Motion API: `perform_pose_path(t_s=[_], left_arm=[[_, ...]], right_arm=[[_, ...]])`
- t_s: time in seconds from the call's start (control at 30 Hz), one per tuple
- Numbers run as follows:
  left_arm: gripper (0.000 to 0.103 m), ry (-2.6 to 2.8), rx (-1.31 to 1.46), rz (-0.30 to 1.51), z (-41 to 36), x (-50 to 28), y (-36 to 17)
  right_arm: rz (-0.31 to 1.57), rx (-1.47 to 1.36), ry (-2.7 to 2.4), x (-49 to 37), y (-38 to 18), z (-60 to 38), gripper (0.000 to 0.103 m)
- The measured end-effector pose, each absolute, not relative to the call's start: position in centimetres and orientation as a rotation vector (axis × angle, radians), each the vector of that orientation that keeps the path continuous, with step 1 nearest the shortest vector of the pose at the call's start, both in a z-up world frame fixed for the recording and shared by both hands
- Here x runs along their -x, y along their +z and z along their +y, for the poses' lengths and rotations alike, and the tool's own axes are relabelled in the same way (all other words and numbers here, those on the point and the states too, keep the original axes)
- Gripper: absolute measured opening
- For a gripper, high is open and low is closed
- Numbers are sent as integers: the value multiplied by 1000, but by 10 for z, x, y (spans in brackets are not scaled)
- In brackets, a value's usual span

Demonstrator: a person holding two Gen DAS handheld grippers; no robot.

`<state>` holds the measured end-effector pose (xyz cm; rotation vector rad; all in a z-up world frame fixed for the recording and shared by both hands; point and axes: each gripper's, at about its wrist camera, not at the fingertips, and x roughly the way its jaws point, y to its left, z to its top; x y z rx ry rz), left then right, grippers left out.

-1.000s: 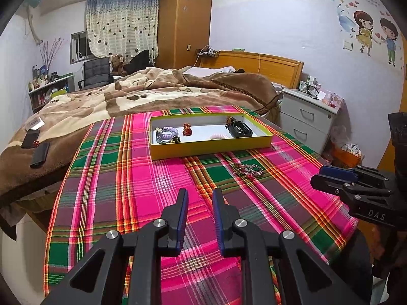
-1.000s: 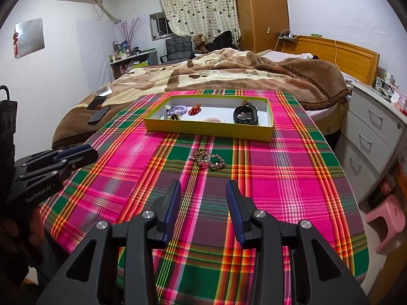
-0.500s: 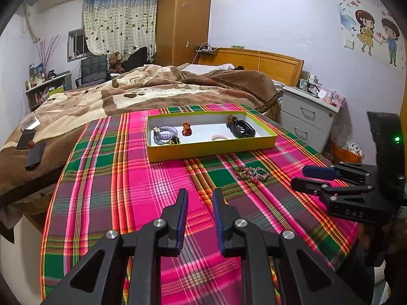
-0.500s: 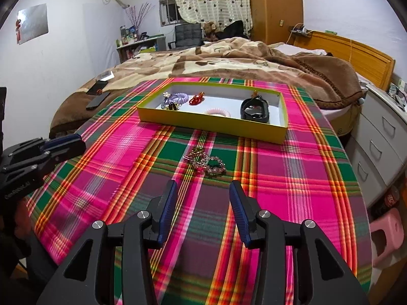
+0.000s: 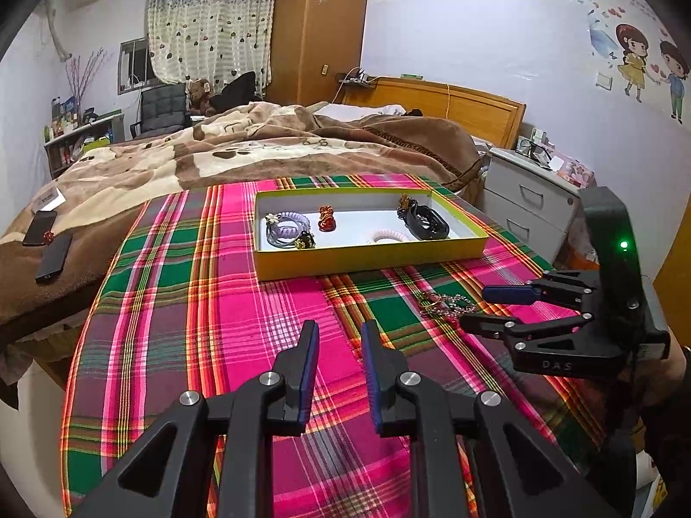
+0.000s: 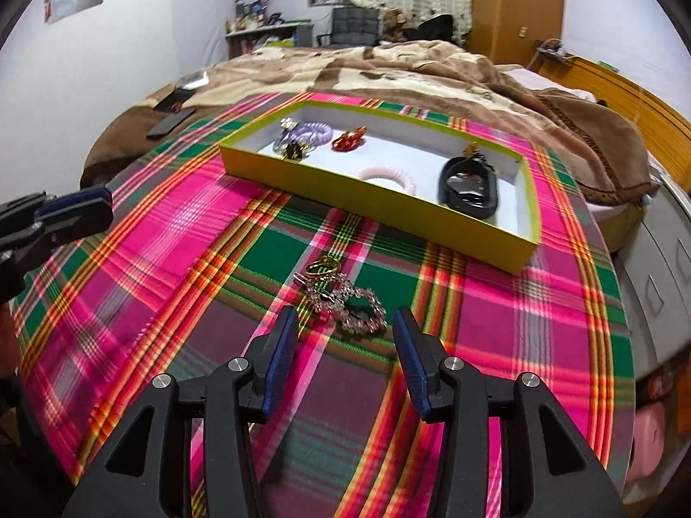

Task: Organize jewelry
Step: 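Grasp the silver chain on the cloth with the right tool, then grasp the gold ring with the left tool while the right tool holds the silver chain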

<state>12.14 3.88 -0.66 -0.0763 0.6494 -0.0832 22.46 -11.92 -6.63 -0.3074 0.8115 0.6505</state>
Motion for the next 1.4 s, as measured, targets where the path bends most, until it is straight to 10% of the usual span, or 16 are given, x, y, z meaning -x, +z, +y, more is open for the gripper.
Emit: perform_pose_path(t_s=[0.43, 0.53, 0.8, 1.4], left_arm=[[20, -106, 86, 663, 36, -139, -10], [20, -112, 84, 669, 33, -142, -12], [20, -139, 82, 692, 22, -152, -16], [29, -275, 66, 804, -28, -227, -32]], right_arm=[[853, 363, 718, -245, -78, -106, 45], [852, 352, 701, -245, -77, -108, 21], [837, 290, 659, -236, -72, -123, 7], [852, 112, 535, -221, -68, -172, 7]])
